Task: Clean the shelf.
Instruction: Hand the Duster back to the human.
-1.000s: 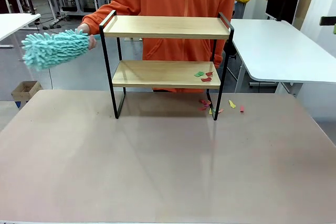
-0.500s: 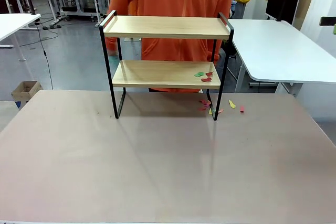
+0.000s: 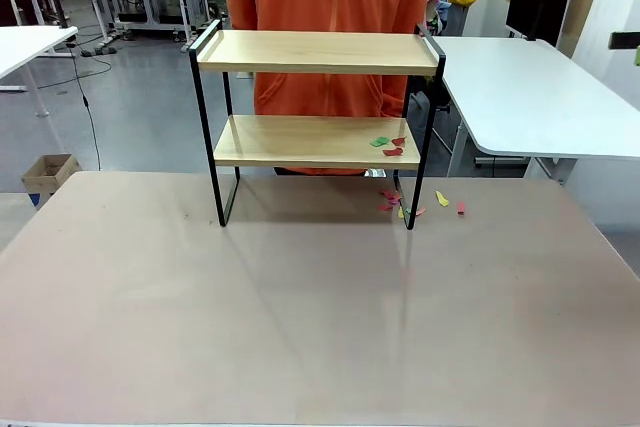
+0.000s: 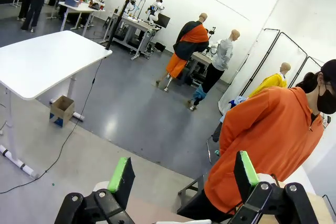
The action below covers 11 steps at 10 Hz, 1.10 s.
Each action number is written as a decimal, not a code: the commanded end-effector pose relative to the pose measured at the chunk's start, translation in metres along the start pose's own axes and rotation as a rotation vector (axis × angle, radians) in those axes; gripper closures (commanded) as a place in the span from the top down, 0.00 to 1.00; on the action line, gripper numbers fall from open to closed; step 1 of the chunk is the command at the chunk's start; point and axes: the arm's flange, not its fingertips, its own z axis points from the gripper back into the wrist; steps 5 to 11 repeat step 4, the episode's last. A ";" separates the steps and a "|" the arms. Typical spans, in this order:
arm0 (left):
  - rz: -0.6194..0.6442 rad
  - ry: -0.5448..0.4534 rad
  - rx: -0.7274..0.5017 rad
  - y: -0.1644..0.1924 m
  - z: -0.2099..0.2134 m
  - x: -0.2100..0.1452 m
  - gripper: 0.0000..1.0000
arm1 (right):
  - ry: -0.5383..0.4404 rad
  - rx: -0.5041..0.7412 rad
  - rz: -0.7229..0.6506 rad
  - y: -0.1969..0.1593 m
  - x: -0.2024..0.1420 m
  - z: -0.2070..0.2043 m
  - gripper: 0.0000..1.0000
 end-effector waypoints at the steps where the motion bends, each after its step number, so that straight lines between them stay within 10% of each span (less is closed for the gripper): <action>1: -0.015 -0.003 0.000 0.002 0.002 0.000 1.00 | -0.010 0.001 0.015 0.002 0.002 0.000 1.00; 11: -0.015 -0.003 0.000 0.002 0.002 0.000 1.00 | -0.010 0.001 0.015 0.002 0.002 0.000 1.00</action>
